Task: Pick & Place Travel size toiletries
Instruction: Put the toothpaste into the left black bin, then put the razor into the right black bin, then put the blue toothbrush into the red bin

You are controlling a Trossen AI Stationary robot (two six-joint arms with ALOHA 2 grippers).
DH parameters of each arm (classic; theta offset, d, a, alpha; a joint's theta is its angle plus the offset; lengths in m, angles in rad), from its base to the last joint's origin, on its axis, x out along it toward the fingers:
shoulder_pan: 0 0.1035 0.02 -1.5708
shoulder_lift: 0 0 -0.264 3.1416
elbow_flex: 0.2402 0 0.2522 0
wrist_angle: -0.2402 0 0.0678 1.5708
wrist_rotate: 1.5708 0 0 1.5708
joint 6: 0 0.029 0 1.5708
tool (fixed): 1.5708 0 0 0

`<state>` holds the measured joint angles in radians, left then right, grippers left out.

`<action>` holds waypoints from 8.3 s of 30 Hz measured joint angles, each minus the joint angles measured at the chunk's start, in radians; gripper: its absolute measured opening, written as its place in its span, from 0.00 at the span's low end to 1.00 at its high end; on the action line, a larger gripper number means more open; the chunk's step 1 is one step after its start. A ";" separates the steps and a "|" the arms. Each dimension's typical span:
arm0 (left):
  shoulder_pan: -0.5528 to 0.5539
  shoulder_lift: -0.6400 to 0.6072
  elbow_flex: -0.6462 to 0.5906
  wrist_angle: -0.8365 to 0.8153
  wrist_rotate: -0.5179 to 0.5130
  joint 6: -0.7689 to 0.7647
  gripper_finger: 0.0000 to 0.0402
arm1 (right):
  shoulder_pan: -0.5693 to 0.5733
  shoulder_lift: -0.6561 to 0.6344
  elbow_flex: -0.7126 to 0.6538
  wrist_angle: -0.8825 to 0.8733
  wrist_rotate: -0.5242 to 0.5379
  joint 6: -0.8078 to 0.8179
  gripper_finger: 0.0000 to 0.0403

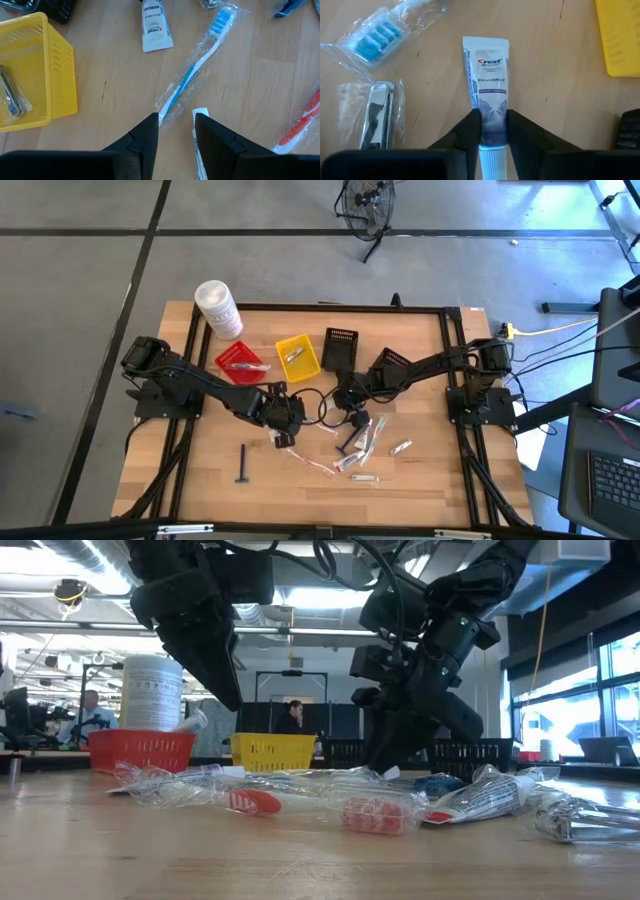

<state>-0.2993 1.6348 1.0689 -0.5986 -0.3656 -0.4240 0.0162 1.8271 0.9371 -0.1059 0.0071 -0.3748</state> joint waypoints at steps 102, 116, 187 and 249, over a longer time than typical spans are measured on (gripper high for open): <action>0.000 -0.001 0.000 -0.103 -0.036 -0.061 0.31 | 0.180 -0.038 0.129 -0.230 -0.023 0.342 0.48; 0.000 -0.001 0.000 -0.101 -0.036 -0.061 0.31 | 0.230 -0.038 0.129 -0.268 -0.026 0.341 0.40; 0.000 -0.001 0.000 -0.074 -0.036 -0.061 0.31 | 0.188 -0.080 0.361 -0.995 0.272 0.167 0.10; -0.002 -0.001 0.000 -0.054 -0.034 -0.061 0.31 | -0.224 -0.454 -0.115 -0.634 0.319 0.196 0.36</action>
<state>-0.3016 1.6341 1.0691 -0.6529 -0.3996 -0.4847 -0.2077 1.3727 0.8219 -0.7394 0.3263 -0.1790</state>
